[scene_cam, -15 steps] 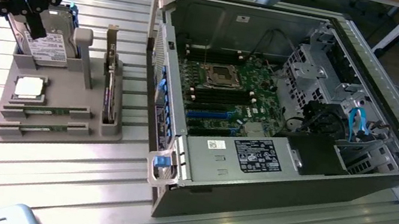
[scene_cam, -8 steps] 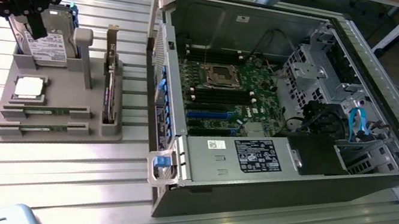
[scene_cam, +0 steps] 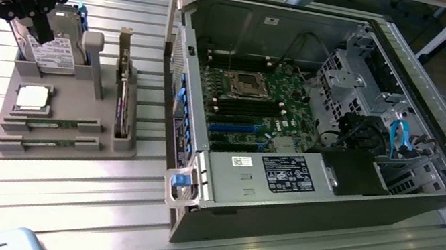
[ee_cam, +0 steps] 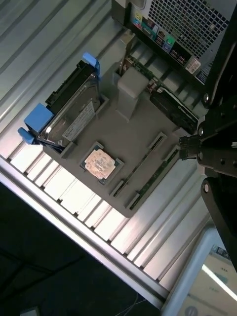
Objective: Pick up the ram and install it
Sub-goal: 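Pick up the ram and move it above insertion slot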
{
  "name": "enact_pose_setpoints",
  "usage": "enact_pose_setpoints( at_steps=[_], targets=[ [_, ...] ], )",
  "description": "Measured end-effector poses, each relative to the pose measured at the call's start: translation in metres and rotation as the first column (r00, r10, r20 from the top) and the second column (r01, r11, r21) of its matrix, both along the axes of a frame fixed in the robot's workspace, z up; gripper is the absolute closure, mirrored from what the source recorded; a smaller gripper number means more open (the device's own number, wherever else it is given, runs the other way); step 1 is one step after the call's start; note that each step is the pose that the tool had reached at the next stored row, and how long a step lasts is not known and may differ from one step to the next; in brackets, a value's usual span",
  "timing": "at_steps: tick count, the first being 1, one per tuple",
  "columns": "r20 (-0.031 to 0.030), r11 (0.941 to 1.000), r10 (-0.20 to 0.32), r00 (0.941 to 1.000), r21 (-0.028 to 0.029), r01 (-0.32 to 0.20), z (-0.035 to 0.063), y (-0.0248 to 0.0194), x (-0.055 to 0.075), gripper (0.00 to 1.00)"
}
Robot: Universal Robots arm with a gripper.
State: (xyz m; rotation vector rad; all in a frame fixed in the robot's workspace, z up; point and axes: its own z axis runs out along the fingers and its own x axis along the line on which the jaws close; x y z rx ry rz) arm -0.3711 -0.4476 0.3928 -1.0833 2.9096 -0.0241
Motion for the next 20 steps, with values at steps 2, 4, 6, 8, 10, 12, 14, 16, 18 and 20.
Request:
enact_pose_setpoints(
  at_steps=[2,4,6,8,10,12,14,16,18,20],
  targets=[
    [0.0,0.9998,0.022,0.9998,0.0,-0.022,0.0,0.0,0.0001,0.9],
    [0.0,0.999,0.046,0.999,0.0,-0.046,0.0,-0.0001,0.0002,0.9],
    [0.0,0.9978,0.066,0.9978,0.0,-0.066,-0.0001,-0.0001,0.0003,0.9],
    [0.0,0.9959,0.09,0.9959,0.0,-0.09,-0.0001,-0.0001,0.0003,0.9],
    [0.0001,0.9937,0.112,0.9937,0.0,-0.112,-0.0001,-0.0001,0.0004,0.9],
    [0.0,0.9906,0.137,0.9906,0.0001,-0.137,-0.0001,-0.0001,0.0006,0.9],
    [0.0,0.9875,0.157,0.9875,0.0,-0.157,-0.0001,-0.0002,0.0007,0.9],
    [0.0,0.9836,0.181,0.9836,0.0,-0.181,-0.0002,-0.0002,0.0007,0.9],
    [0.0,0.9788,0.205,0.9788,0.0,-0.205,-0.0002,-0.0002,0.0008,0.9],
    [0.0,0.9719,0.235,0.9719,0.0,-0.235,-0.0002,-0.0002,0.0008,0.9]
  ],
)
